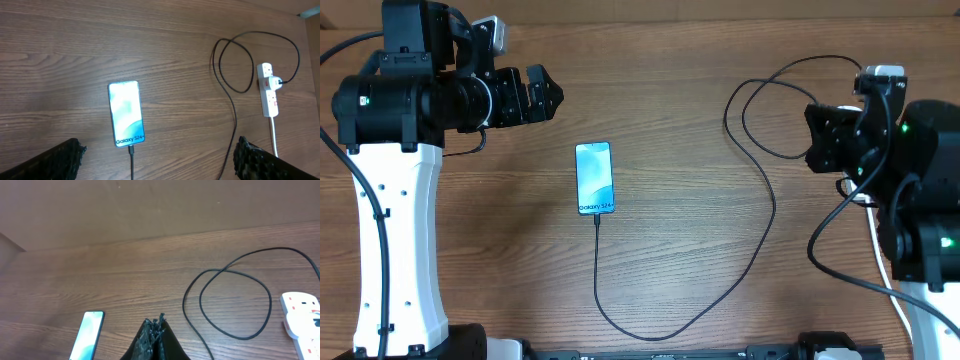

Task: Plug charger to phone and switch on socket

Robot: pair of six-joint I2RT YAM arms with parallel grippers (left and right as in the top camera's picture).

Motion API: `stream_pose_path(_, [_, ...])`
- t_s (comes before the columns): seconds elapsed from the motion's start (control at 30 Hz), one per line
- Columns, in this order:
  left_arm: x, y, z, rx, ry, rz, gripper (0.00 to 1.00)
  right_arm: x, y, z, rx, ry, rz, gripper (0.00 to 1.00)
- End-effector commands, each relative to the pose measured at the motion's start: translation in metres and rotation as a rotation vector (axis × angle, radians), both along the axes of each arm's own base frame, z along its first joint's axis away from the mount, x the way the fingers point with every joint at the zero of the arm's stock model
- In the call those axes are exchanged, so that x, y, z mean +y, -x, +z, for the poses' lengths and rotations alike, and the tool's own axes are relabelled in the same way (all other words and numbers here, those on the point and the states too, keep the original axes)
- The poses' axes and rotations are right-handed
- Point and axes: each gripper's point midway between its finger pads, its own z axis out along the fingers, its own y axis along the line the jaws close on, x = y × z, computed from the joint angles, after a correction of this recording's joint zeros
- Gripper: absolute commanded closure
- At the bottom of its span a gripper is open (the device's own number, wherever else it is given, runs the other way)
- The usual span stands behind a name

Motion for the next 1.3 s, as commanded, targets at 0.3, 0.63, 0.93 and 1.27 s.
stream_pose_path(0.3, [0.000, -0.002, 0.002, -0.004, 0.006, 0.004, 0.00, 0.001, 0.005, -0.008, -0.009, 0.007, 0.010, 0.87])
stream_pose_path(0.63, [0.000, -0.002, 0.002, -0.005, 0.006, 0.004, 0.00, 0.001, 0.004, -0.009, -0.004, 0.007, 0.010, 0.22])
stream_pose_path(0.93, [0.000, -0.002, 0.002, -0.005, 0.006, 0.004, 0.00, 0.001, 0.004, -0.015, 0.020, 0.007, 0.010, 0.00])
stream_pose_path(1.27, [0.000, -0.002, 0.002, -0.005, 0.006, 0.004, 0.00, 0.001, 0.009, -0.039, 0.126, 0.007, 0.010, 0.00])
